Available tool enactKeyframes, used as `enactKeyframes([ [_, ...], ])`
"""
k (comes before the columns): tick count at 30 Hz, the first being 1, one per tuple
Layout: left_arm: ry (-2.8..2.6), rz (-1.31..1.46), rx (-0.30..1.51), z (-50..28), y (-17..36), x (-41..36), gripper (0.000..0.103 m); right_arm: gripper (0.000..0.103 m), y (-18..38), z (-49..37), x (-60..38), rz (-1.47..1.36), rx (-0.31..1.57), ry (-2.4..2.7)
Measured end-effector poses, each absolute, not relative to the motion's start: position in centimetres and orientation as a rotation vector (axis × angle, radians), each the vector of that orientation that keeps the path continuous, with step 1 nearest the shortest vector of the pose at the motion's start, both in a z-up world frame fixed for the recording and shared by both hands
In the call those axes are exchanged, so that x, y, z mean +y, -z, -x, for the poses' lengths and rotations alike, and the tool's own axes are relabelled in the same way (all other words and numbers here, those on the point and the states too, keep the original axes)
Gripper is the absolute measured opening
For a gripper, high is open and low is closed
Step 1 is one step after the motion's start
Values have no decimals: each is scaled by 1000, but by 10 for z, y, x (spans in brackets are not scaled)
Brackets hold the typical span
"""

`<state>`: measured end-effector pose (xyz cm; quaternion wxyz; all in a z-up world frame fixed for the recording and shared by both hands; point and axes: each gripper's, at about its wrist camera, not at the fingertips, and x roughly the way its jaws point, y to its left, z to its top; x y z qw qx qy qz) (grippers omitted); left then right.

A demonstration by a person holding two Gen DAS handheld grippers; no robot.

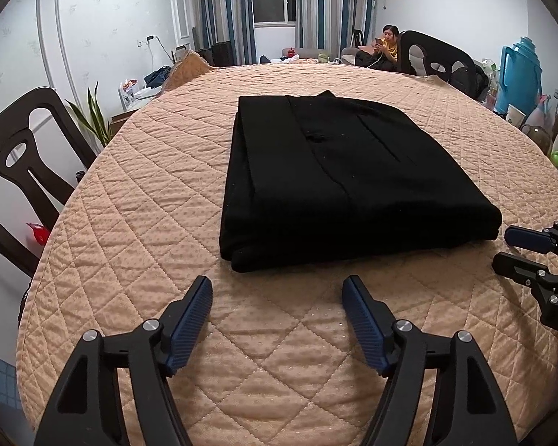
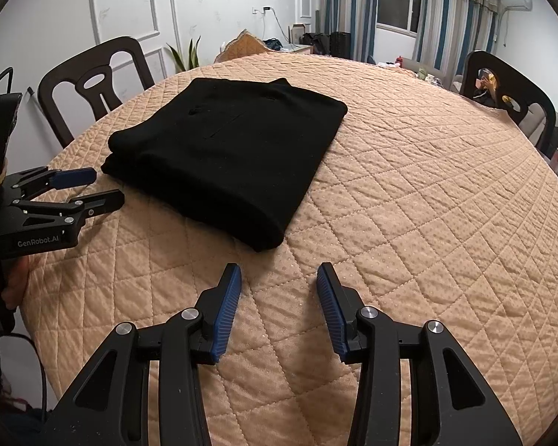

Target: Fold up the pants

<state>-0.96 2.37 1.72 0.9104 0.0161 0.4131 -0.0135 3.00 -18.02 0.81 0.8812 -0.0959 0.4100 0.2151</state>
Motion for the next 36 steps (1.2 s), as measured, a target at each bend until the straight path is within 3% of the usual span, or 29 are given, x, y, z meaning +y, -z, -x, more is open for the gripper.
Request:
enactKeyframes([
  [36, 22, -30, 858, 9, -18, 26, 79, 44, -8, -30, -180, 202, 854, -447],
])
